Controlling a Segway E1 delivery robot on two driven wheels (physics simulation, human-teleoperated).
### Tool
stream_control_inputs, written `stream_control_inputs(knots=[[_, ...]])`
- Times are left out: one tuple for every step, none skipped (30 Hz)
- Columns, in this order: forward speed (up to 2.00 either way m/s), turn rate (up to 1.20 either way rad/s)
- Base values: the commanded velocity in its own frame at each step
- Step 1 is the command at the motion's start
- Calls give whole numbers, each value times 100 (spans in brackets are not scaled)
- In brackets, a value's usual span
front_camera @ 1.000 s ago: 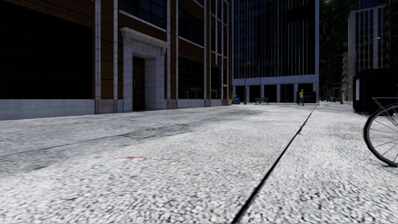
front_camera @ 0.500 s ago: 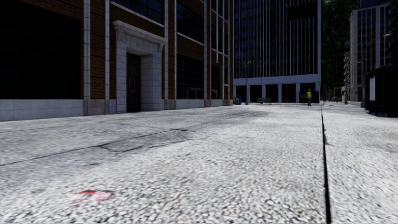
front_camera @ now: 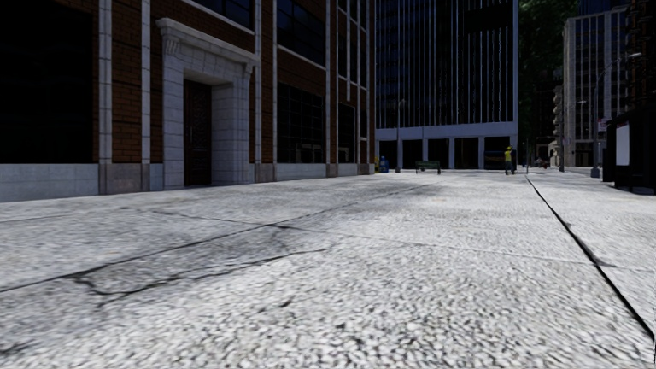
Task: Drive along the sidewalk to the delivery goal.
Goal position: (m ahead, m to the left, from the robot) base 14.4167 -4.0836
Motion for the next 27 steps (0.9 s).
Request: stream_control_inputs(knots=[[200,-21],[200,-21],[200,-21],[200,-21],[200,-21],[200,-21],[200,-21],[200,-21],[200,-21],[200,-21],[200,-21],[200,-21],[200,-21],[200,-21],[200,-21],[200,-21],[200,-22],[200,-25],[200,-29],[200,-29],[200,-32],[200,-33],[200,-33],[200,-33],[200,-33],[200,-33],[200,-33]])
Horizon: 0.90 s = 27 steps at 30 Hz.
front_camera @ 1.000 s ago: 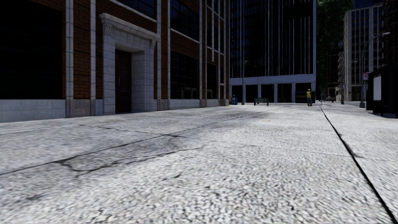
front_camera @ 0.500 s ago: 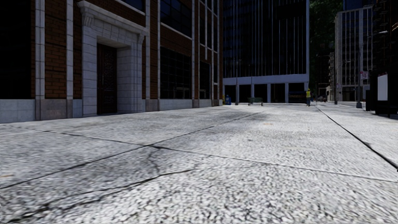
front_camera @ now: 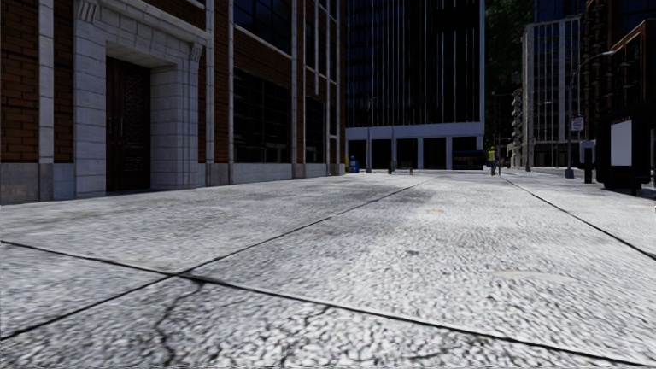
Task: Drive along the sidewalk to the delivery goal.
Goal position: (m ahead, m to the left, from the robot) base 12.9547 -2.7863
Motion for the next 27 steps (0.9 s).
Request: stream_control_inputs(knots=[[200,-33],[200,-33],[200,-32],[200,-21],[200,0],[200,0],[200,0],[200,0],[200,0],[200,0],[200,0],[200,0],[200,0],[200,0],[200,0],[200,0],[200,0],[200,0],[200,0],[200,0],[200,0],[200,0],[200,0],[200,0],[200,-7],[200,-21],[200,-21]])
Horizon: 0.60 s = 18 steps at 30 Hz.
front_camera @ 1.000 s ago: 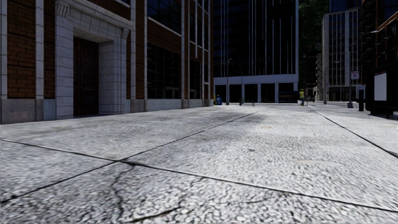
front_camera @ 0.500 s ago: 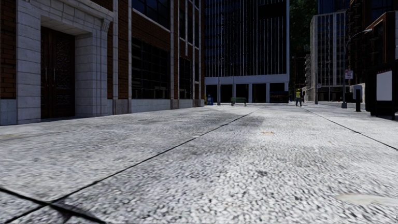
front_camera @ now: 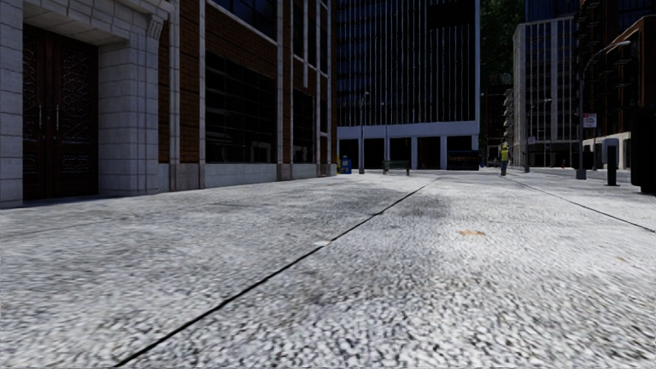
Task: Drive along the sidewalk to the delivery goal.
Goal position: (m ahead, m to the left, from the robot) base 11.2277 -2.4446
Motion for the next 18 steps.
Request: stream_control_inputs(knots=[[200,-26],[200,-28],[200,-28],[200,-28],[200,-13],[200,0],[200,0],[200,0],[200,0],[200,0],[200,0],[200,0],[200,0],[200,0],[200,0],[200,0],[200,0],[200,0]])
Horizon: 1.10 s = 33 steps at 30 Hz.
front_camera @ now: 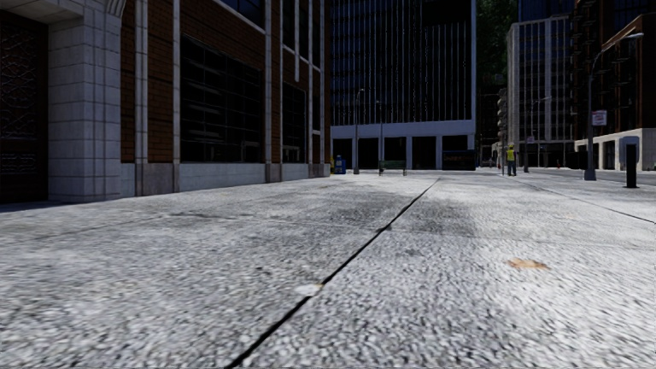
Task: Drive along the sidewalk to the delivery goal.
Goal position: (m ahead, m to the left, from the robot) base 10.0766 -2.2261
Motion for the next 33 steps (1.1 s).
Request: stream_control_inputs(knots=[[200,0],[200,0],[200,0],[200,-5],[200,-25],[200,-32],[200,-32],[200,-34],[200,-34],[200,-35],[200,-35],[200,-35],[200,-35],[200,-35],[200,-35],[200,-21],[200,0],[200,0],[200,0],[200,0],[200,0],[200,0],[200,0],[200,0],[200,0],[200,0],[200,0],[200,0],[200,0],[200,0],[200,0],[200,0],[200,0]])
